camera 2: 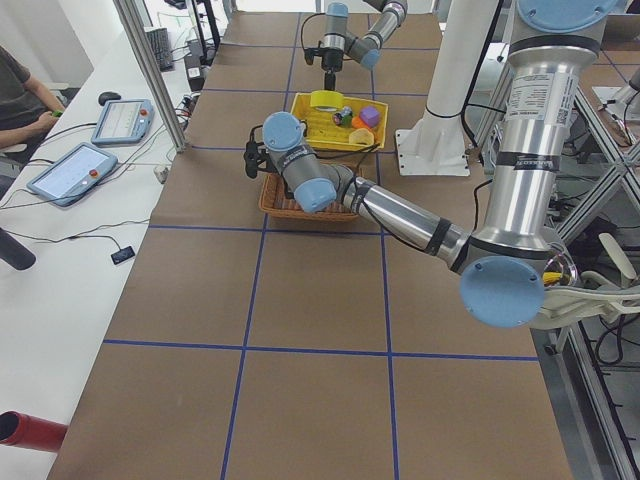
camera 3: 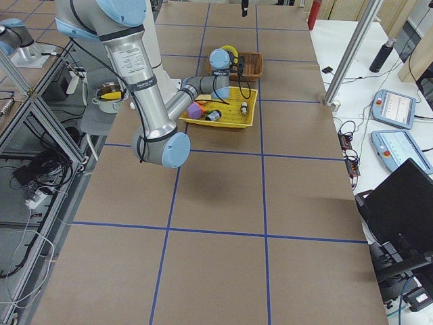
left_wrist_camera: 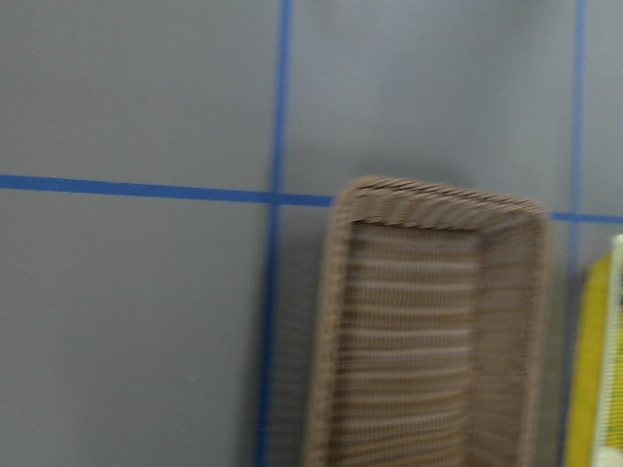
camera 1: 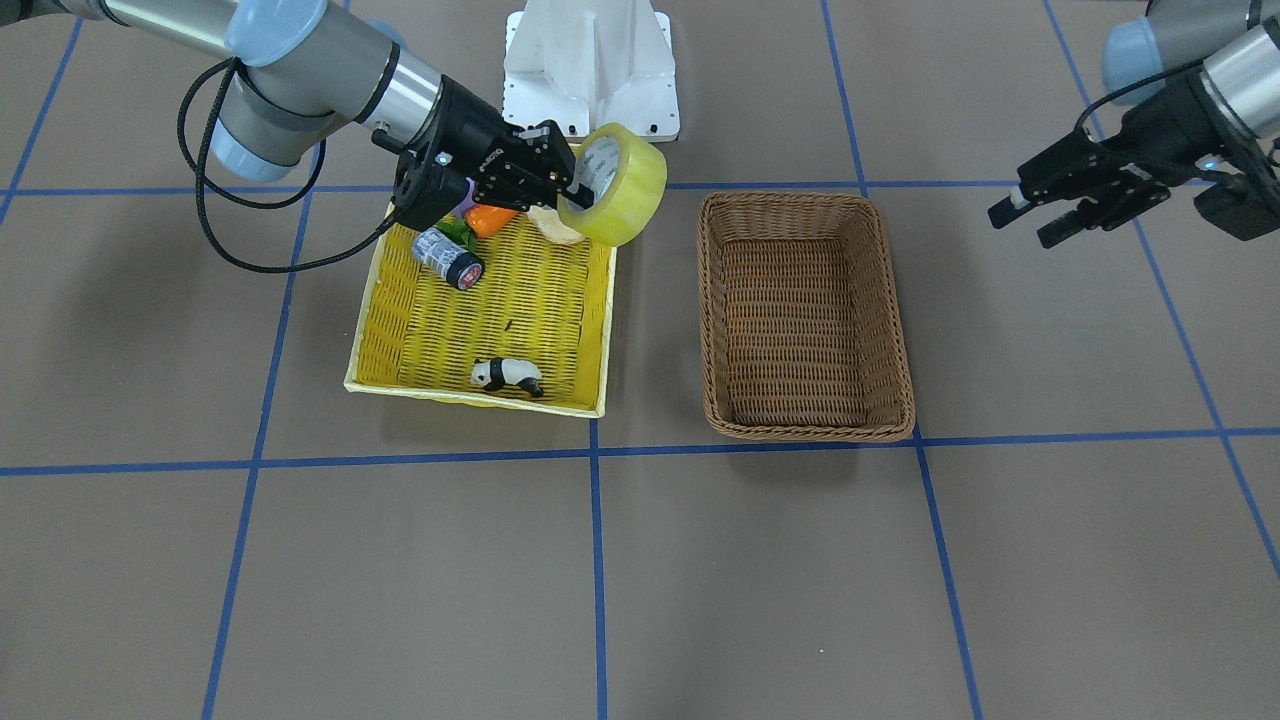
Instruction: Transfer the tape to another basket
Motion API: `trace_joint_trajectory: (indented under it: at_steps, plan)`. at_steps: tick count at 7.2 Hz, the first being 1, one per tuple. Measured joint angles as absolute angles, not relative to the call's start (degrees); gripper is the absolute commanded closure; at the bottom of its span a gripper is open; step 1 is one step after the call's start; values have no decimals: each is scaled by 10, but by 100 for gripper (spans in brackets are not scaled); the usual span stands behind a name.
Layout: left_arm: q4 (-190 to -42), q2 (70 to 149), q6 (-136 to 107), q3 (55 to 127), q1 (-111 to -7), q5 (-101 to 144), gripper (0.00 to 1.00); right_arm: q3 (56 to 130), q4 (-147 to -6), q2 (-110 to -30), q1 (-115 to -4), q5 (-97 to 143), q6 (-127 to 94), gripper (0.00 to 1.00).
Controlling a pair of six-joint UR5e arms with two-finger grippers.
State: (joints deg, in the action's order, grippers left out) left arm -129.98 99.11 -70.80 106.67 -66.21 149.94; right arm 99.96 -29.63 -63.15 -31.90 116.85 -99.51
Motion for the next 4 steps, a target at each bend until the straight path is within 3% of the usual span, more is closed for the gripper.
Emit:
trace_joint_trajectory:
  at_steps: [4]
  plan:
    - [-1579, 1092, -1035, 1007, -541, 1432, 3, 994, -100, -632, -258, 1065, -1139, 100]
